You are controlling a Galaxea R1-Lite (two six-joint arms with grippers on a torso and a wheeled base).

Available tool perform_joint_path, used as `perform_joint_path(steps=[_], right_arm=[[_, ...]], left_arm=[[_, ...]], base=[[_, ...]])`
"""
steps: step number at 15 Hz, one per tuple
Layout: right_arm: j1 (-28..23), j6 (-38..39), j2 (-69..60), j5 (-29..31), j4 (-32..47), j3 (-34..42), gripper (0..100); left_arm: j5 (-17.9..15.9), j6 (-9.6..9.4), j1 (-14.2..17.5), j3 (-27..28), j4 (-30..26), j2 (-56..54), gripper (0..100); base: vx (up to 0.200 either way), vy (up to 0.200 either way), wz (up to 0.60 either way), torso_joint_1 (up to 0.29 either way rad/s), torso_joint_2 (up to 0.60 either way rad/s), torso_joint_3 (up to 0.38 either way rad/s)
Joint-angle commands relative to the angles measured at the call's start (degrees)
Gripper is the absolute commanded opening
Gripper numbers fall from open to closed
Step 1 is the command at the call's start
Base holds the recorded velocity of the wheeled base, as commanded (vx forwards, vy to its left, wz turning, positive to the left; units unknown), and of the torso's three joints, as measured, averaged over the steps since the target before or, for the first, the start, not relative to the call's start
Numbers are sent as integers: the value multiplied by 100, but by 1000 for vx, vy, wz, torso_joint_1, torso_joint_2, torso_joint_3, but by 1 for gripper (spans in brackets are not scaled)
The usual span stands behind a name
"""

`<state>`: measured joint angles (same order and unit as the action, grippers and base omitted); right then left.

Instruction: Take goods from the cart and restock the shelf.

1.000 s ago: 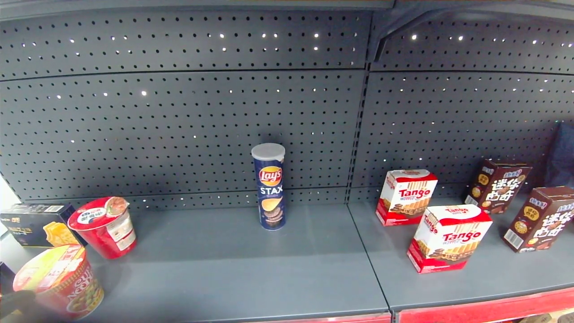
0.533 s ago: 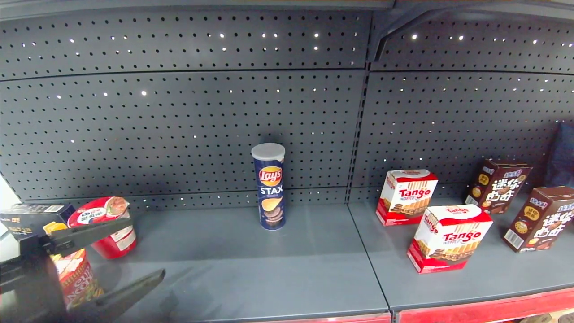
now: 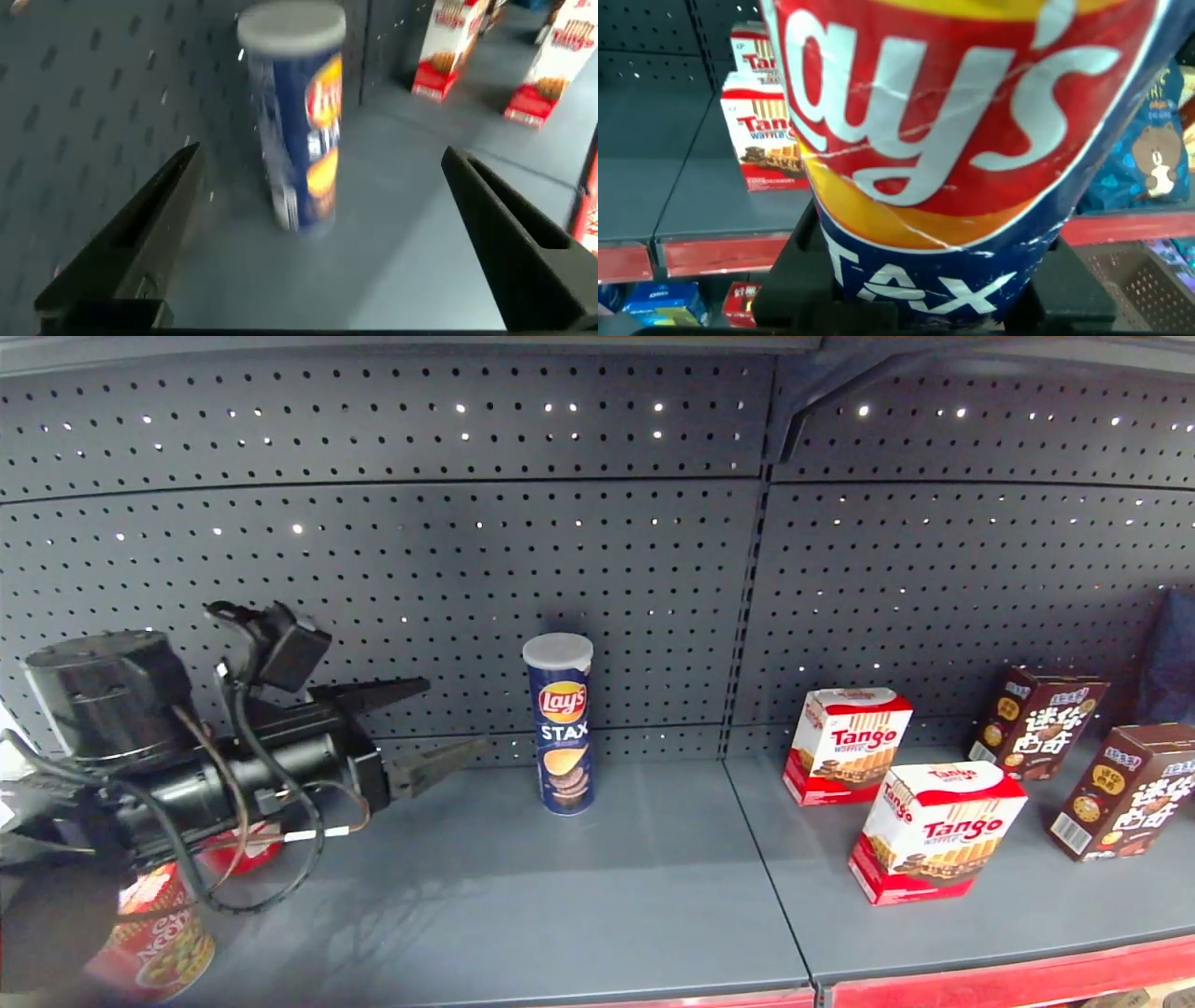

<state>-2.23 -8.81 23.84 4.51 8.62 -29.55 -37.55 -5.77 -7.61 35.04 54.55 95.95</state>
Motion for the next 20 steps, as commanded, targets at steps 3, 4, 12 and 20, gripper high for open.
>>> perform_joint_path(steps=[3, 4, 12, 20], right_arm=[[47, 2, 173, -12, -124, -42, 0], [82, 2, 182, -3, -132, -51, 0], [109, 2, 226, 6, -124, -139, 0], [118, 2, 314, -3, -124, -156, 0]], left_arm=[[-227, 23, -347, 1128, 47, 1277, 100], [-236, 23, -391, 1207, 55, 1400, 100], [-394, 23, -373, 1427, 64, 1998, 100], [-763, 32, -320, 2104, 55, 2745, 100]], base=[[0, 0, 0, 0, 0, 0], [0, 0, 0, 0, 0, 0], [0, 0, 0, 0, 0, 0], [0, 0, 0, 0, 0, 0]])
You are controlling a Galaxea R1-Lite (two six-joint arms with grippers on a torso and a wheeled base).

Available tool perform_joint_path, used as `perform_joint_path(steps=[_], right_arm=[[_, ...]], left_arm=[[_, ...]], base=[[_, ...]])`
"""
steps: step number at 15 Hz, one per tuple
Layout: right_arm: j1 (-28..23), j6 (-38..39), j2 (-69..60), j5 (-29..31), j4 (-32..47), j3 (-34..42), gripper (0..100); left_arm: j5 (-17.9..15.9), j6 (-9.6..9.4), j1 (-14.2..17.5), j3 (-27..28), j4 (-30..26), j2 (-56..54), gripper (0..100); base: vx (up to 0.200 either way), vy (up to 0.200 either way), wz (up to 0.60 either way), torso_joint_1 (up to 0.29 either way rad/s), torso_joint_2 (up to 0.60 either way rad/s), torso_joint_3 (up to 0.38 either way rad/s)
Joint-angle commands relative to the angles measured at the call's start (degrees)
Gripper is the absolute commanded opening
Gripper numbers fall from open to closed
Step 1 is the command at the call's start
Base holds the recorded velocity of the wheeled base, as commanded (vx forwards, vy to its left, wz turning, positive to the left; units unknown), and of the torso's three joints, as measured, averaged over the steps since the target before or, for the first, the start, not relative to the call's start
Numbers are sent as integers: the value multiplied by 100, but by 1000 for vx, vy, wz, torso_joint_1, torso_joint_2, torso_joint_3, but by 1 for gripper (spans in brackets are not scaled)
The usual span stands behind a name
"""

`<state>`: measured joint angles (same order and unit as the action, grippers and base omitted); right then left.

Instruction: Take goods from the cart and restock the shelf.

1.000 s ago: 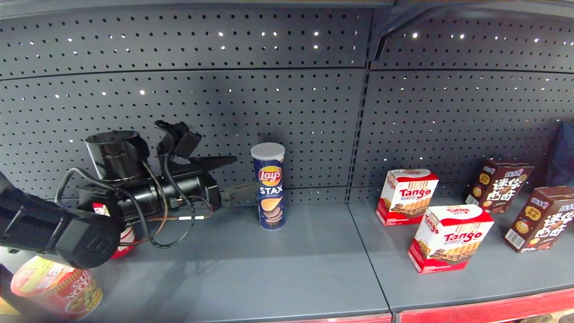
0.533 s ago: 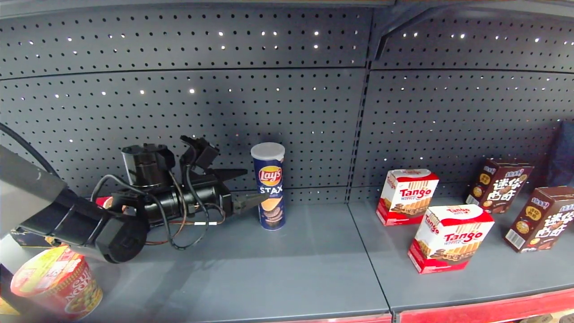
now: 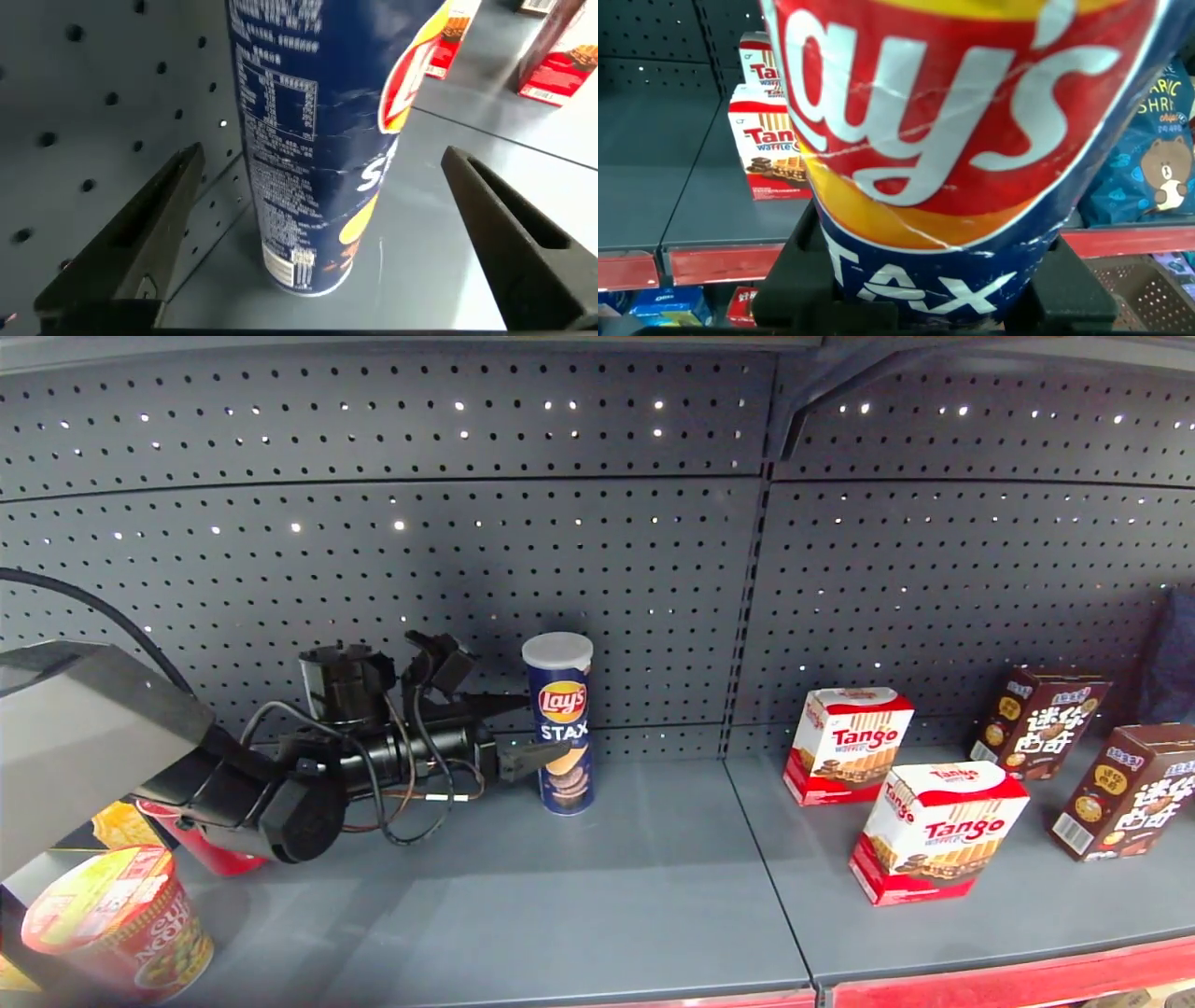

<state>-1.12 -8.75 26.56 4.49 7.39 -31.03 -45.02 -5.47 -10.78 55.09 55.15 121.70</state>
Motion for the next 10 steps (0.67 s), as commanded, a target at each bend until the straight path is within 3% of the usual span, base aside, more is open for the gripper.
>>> perform_joint_path(steps=[1, 5, 10], right_arm=[[7, -4, 51, 0, 0, -9, 0], [7, -4, 68, 0, 0, -9, 0], [-2, -4, 59, 8, 0, -26, 0]], left_arm=[[-86, 2, -3, 178, -4, 249, 100], [-350, 55, 5, 599, -31, 565, 100], [-350, 196, -21, 1048, -83, 864, 100]], base=[[0, 0, 0, 0, 0, 0], [0, 0, 0, 0, 0, 0], [0, 0, 0, 0, 0, 0]])
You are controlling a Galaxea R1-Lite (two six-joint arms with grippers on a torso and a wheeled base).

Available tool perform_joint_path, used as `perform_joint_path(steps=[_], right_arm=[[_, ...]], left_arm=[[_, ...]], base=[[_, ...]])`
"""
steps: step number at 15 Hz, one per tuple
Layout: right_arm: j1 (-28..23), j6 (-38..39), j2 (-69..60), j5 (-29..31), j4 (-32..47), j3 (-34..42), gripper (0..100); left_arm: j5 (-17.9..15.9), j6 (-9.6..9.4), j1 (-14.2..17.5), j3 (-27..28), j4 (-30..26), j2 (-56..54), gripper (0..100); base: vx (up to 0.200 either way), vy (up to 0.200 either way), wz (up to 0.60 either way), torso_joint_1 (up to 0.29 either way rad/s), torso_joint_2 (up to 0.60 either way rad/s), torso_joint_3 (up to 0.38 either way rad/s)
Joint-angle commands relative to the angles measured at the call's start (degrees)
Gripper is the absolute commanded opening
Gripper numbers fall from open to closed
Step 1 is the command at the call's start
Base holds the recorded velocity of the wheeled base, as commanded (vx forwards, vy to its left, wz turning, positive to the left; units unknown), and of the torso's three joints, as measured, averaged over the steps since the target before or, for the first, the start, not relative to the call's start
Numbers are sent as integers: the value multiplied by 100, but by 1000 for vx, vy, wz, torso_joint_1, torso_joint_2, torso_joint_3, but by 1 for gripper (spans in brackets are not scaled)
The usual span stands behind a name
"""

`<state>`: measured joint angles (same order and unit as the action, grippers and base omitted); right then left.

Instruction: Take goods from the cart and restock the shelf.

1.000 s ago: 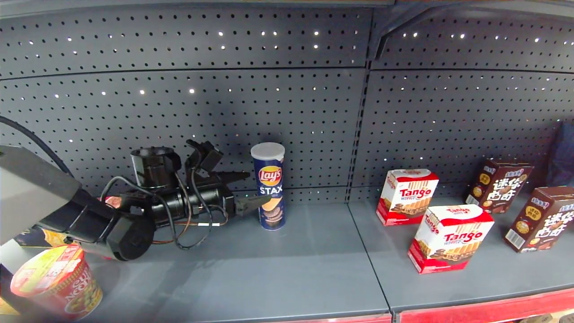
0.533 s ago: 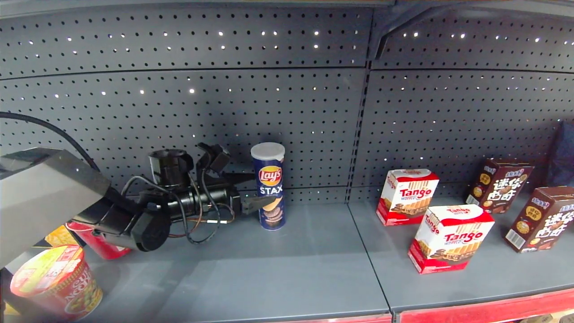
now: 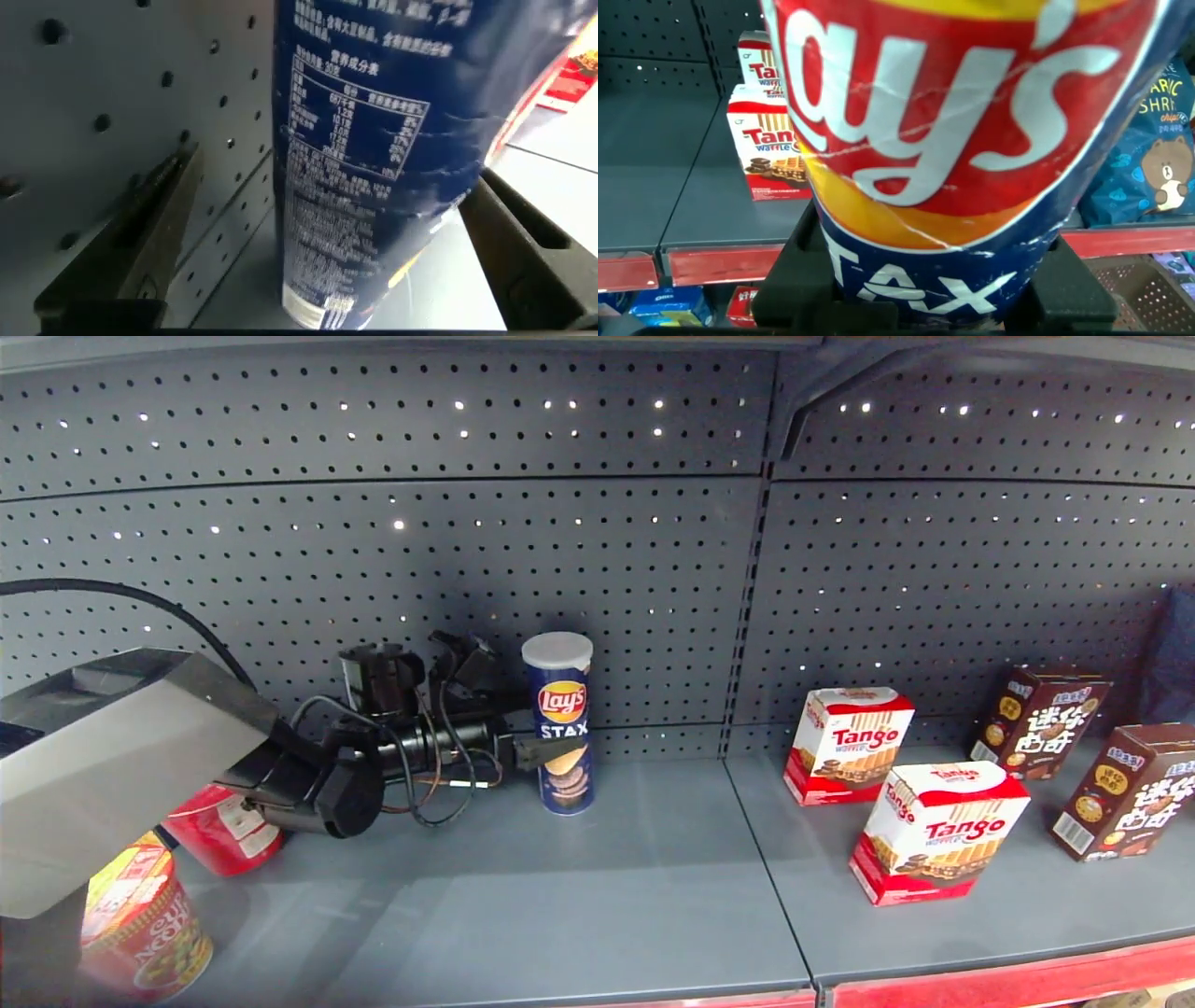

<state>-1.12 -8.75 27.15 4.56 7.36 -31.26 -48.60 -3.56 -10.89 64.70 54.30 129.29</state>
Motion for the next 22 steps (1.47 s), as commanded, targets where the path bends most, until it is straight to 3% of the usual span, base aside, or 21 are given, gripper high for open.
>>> perform_joint_path(steps=[1, 6, 7, 12, 13, 17, 18, 19, 22], right_arm=[[-2, -4, 1, 1, 2, -3, 0], [-11, -4, 1, 10, 2, 14, 0], [-11, -4, 1, 10, 2, 23, 0], [-2, -4, 10, 1, 2, 85, 0], [-2, -4, 27, 1, 2, 76, 0], [-2, -4, 98, 10, 2, 58, 0], [-2, -4, 98, 10, 2, 58, 0], [-11, -4, 98, 27, 11, 85, 0], [-28, -4, 80, 63, 11, 93, 0]], left_arm=[[9, 13, -28, 96, -7, 140, 100], [9, 4, -54, 96, -68, 219, 100], [9, 4, -45, 105, -68, 228, 0], [35, 13, -98, 8, -24, 78, 0], [44, 13, -151, -247, -16, -229, 0], [193, 4, -282, -1855, 380, -1381, 0], [193, 4, -282, -1855, 380, -1381, 0], [211, 22, -406, -2796, 705, -2022, 0], [246, 84, -625, -3947, 1039, -2839, 0]], base=[[0, 0, 0, 0, 0, 0], [0, 0, 0, 0, 0, 0], [0, 0, 0, 0, 0, 0], [0, 0, 0, 0, 0, 0], [0, 0, 0, 0, 0, 0], [0, 0, 0, 0, 0, 0], [0, 0, 0, 0, 0, 0], [0, 0, 0, 0, 0, 0], [0, 0, 0, 0, 0, 0]])
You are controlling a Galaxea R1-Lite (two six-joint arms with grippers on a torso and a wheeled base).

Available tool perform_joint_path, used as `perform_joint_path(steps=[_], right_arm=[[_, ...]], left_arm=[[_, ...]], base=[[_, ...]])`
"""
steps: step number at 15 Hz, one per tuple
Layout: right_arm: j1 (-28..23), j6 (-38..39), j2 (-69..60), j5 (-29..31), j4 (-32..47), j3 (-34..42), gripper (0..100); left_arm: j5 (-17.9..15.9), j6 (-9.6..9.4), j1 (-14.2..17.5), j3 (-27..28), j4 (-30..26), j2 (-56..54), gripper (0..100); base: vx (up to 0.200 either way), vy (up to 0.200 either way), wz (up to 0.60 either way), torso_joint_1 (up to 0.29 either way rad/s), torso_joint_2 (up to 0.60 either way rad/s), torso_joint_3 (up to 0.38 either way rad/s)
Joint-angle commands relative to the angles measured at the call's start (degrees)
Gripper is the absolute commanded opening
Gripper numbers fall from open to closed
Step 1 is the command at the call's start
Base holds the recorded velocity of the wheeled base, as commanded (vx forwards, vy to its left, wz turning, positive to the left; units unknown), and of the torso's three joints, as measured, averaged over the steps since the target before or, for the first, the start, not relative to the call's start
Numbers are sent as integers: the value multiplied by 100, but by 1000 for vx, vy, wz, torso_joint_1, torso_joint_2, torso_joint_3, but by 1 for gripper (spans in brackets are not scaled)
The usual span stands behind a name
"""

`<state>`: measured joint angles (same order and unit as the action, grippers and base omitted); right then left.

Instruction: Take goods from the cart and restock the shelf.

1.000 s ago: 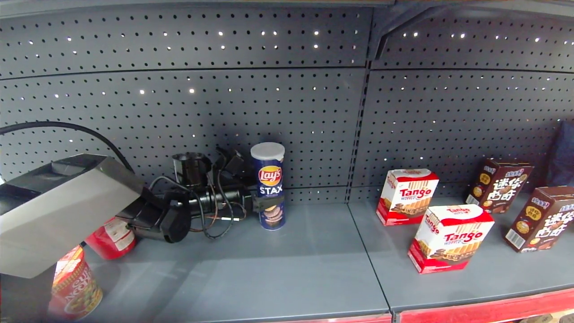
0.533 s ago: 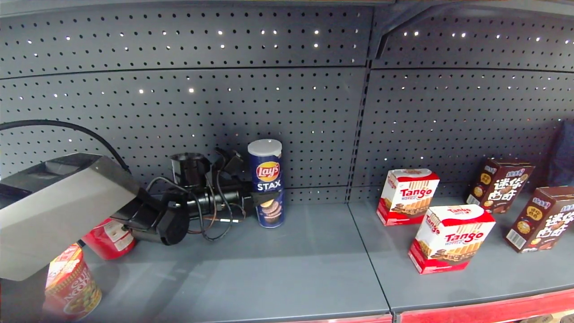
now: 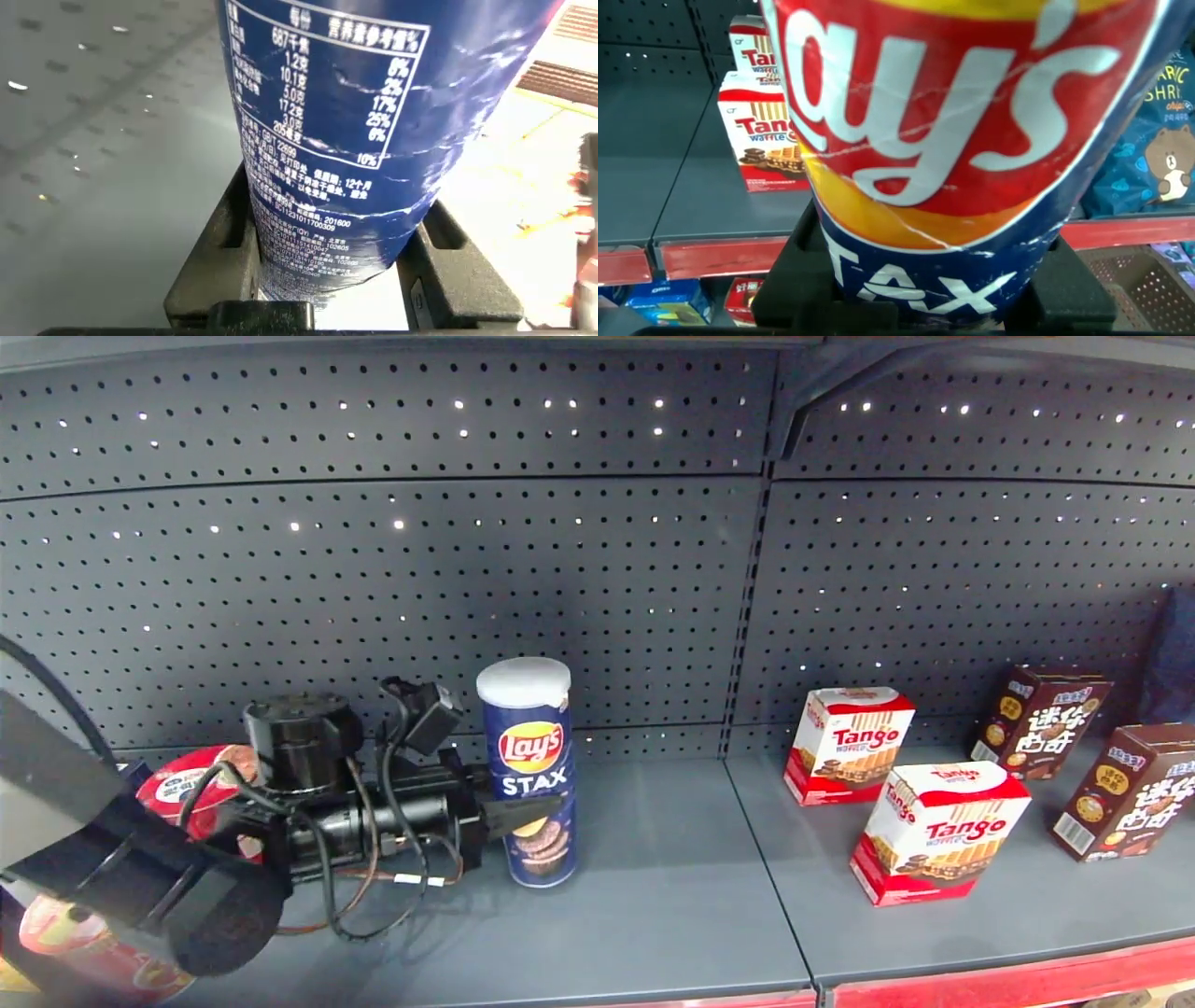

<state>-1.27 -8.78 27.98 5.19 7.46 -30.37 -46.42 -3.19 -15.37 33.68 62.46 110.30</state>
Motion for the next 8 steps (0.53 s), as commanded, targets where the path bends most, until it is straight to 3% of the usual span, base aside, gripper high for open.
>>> perform_joint_path(steps=[1, 4, 8], right_arm=[[-31, -1, -3, -1, 1, 4, 0], [-40, -1, -3, 8, 1, 4, 0], [-49, -1, -12, 17, -8, -4, 0]], left_arm=[[133, 82, -238, -1180, 337, -1178, 0], [626, 293, -502, -1813, 539, -1617, 0], [731, 267, -590, -1997, 1022, -1327, 0]], base=[[0, 0, 0, 0, 0, 0], [0, 0, 0, 0, 0, 0], [0, 0, 0, 0, 0, 0]])
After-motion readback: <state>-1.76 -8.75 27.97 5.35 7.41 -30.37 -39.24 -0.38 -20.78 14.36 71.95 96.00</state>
